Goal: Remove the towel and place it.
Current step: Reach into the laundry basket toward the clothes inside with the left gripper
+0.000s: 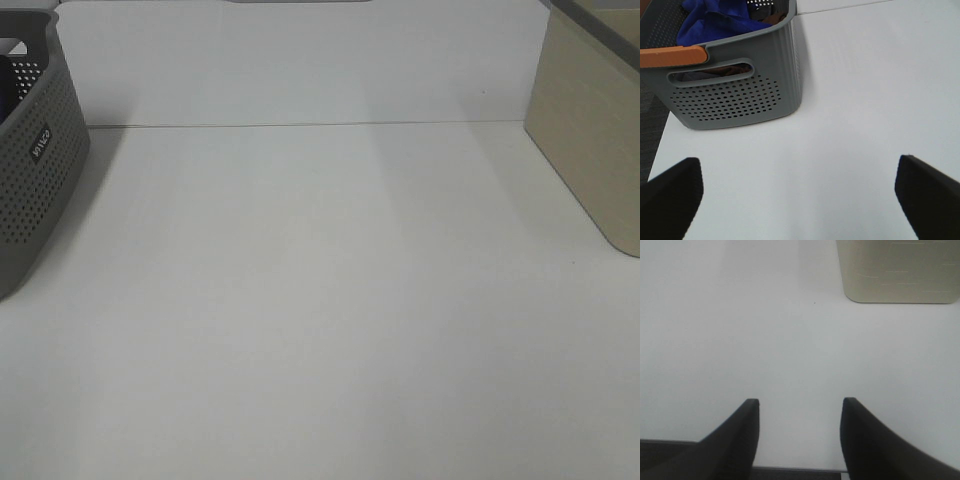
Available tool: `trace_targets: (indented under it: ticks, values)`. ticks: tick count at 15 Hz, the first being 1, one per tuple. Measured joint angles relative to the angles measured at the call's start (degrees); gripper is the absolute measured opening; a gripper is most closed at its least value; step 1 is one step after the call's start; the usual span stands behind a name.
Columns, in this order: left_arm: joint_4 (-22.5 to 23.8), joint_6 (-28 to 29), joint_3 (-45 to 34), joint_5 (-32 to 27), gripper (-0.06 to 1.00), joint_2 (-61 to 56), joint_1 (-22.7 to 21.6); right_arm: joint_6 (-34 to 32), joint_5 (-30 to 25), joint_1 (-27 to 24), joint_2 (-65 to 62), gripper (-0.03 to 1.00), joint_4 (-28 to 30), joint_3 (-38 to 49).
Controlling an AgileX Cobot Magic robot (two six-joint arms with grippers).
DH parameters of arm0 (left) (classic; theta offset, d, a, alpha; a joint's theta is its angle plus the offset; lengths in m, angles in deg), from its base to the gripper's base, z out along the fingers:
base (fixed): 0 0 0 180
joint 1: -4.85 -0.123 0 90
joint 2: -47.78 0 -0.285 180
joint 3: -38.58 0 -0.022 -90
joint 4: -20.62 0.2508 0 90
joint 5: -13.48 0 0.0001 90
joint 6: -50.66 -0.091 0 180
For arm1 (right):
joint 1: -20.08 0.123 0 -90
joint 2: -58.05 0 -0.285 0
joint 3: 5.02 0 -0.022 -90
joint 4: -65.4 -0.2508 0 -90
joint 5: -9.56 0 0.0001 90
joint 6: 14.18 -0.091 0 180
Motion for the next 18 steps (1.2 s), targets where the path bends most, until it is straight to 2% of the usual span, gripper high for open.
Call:
trace_targets:
  ticks: [8,12,14,15,17,18]
  values:
    - [-0.3,-0.2,0.0,0.0,0.99,0.0,0.0,0.0,0.0,0.0,0.0,0.51,0.0,0.0]
    - [-2.8,-14.8,5.4,-5.7,0.99,10.3,0.0,0.0,0.0,0.0,0.0,0.51,0.0,0.0]
    - [-4.9,-27.3,10.8,-7.2,0.99,18.0,0.0,0.0,0.0,0.0,0.0,0.51,-0.1,0.0]
    - [-5.0,-31.4,13.3,-6.6,0.99,21.2,0.0,0.0,0.0,0.0,0.0,0.51,-0.1,0.0]
    - [-3.8,-35.2,17.4,-5.6,0.99,27.5,0.0,0.0,0.0,0.0,0.0,0.51,-0.1,0.0]
    - [-1.6,-36.7,19.8,-5.6,0.99,31.9,0.0,0.0,0.0,0.0,0.0,0.51,-0.1,0.0]
